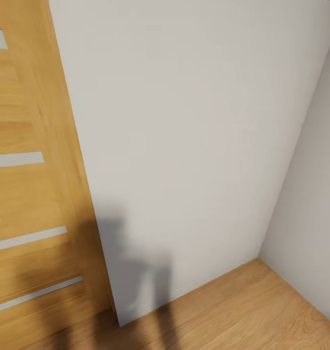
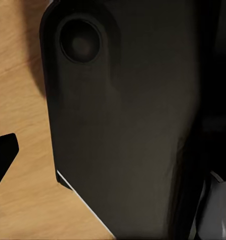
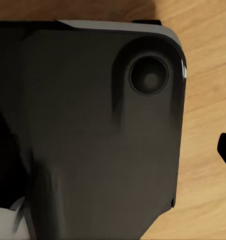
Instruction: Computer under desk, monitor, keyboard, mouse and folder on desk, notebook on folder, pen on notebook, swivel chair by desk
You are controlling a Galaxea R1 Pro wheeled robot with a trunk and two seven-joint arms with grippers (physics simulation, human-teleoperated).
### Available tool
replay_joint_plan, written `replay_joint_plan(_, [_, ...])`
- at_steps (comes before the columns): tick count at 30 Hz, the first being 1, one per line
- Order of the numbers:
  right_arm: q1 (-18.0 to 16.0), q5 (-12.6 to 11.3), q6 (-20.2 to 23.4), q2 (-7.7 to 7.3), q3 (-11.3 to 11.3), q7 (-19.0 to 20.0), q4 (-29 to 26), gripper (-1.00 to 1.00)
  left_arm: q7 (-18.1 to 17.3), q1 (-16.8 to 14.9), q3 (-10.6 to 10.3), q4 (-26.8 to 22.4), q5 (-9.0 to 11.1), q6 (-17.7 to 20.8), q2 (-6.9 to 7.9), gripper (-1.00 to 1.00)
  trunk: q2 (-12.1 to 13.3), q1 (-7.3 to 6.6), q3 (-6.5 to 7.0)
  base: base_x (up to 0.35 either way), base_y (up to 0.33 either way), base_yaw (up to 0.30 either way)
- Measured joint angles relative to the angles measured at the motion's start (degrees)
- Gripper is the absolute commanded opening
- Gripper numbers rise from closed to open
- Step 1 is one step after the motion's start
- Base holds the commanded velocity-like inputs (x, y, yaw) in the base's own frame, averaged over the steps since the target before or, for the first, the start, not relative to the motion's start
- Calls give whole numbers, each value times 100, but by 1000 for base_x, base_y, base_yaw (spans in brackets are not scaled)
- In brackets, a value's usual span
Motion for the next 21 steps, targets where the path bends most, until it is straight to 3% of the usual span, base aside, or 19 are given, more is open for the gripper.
replay_joint_plan(11, [0, 31, -354, 65, 34, 20, -8, 100, 0, 0, 0, 0, 0, 0, 2, 100, 441, -242, 192, 0, 0, 37])
replay_joint_plan(21, [-1, 23, -675, 72, 27, 16, -17, 100, 5, 0, 0, 0, 10, -7, 8, 100, 842, -461, 371, 0, 0, 212])
